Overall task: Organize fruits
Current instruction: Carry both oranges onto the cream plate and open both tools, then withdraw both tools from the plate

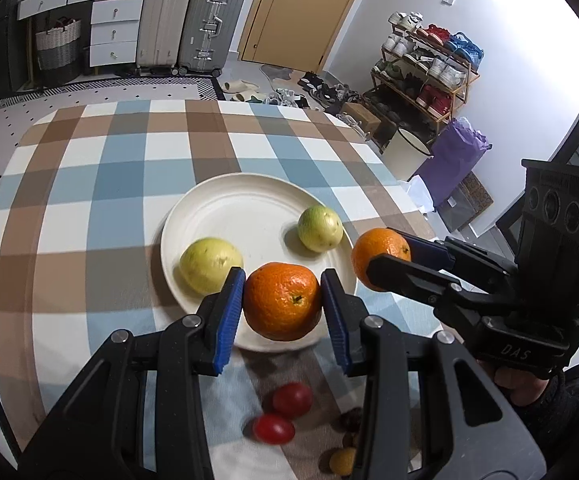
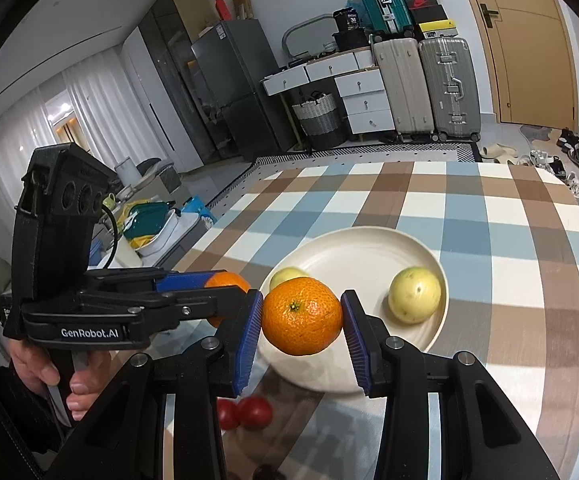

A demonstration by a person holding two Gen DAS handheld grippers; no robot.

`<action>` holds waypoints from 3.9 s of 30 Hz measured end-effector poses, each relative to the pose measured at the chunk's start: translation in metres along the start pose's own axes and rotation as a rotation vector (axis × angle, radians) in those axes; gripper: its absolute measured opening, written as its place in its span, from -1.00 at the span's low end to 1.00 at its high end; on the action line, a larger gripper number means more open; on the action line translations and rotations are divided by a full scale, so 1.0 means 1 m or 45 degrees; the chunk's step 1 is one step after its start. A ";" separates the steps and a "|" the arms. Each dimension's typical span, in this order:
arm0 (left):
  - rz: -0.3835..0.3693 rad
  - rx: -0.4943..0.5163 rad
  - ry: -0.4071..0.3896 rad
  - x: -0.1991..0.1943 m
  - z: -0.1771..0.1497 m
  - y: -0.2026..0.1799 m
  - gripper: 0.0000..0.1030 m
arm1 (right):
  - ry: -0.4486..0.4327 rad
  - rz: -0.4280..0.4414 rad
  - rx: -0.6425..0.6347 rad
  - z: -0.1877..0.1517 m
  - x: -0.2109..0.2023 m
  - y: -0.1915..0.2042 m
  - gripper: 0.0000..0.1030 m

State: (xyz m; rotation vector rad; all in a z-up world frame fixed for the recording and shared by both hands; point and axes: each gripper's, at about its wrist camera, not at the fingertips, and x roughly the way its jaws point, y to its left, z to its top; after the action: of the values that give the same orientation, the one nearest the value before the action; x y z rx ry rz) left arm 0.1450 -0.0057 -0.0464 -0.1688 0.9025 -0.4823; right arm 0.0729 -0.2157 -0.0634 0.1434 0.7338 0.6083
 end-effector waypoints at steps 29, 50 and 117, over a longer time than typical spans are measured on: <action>0.006 -0.002 0.106 0.100 0.077 0.028 -0.30 | 0.118 -0.004 -0.105 0.018 0.064 -0.031 -0.21; -0.033 0.010 0.090 0.095 0.079 0.016 -0.30 | 0.103 -0.097 -0.075 0.008 0.050 -0.038 0.17; 0.306 -0.147 -0.227 -0.130 -0.153 -0.019 0.97 | -0.049 -0.056 -0.092 -0.137 -0.095 0.078 0.99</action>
State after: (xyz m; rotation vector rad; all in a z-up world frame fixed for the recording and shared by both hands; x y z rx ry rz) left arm -0.0500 0.0478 -0.0414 -0.2026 0.7639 -0.1885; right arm -0.1098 -0.2168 -0.0835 0.0717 0.6749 0.5875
